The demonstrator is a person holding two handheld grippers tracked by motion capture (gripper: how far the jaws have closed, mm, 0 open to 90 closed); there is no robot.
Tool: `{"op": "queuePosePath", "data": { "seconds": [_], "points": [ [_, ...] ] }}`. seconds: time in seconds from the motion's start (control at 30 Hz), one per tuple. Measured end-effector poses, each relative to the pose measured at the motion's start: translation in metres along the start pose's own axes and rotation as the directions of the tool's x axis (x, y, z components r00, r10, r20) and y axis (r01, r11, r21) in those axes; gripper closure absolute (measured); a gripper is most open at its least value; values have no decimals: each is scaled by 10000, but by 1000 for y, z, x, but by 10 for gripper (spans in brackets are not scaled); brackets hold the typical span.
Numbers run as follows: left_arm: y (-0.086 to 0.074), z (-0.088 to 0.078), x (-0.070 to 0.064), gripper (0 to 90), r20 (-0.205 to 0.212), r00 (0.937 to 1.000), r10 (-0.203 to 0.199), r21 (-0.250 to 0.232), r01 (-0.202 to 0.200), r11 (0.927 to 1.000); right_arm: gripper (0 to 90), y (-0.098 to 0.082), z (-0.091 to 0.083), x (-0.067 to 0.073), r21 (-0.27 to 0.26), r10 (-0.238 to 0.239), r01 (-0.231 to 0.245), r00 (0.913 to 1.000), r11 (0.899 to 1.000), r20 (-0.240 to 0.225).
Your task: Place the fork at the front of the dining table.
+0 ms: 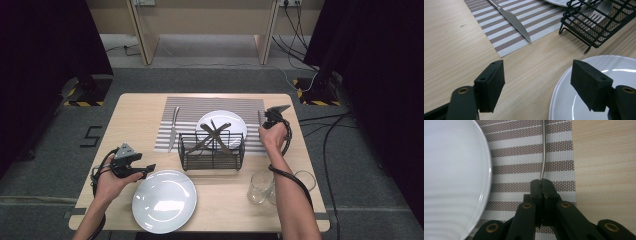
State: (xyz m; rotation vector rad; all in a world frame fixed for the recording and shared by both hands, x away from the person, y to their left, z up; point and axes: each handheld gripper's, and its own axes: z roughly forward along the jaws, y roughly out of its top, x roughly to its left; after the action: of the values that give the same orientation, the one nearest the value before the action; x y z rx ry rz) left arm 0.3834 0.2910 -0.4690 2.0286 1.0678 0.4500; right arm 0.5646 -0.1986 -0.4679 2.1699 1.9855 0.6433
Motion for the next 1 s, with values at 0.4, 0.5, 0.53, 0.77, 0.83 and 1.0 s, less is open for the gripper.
{"op": "queuePosePath", "data": {
  "seconds": [0.4,0.5,0.53,0.77,0.83,1.0],
  "points": [
    [-1,0,0,270,-14,10000,-13,-9,13,10000,847,-1,-1,-1,-50,-124,124,9998,9999,-136],
    [0,-1,0,270,-20,10000,4,-15,-4,10000,840,-1,-4,-1,-128,-137,135,9997,9998,-188],
    [0,-1,0,270,-25,10000,15,-7,-15,10000,840,-1,-5,-1,-159,-170,166,9996,9997,-221],
    [0,-1,0,270,-31,10000,2,-8,-2,10000,873,-2,-8,0,-99,-303,302,9994,9995,-149],
    [0,-1,1,270,-33,10000,17,14,-17,10000,876,-2,-7,-1,-40,-282,282,9995,9996,-154],
    [-1,-2,1,270,-39,10000,-10,-14,10,10000,886,-3,-6,-1,-83,-404,403,9991,9992,-119]
  ]
}}
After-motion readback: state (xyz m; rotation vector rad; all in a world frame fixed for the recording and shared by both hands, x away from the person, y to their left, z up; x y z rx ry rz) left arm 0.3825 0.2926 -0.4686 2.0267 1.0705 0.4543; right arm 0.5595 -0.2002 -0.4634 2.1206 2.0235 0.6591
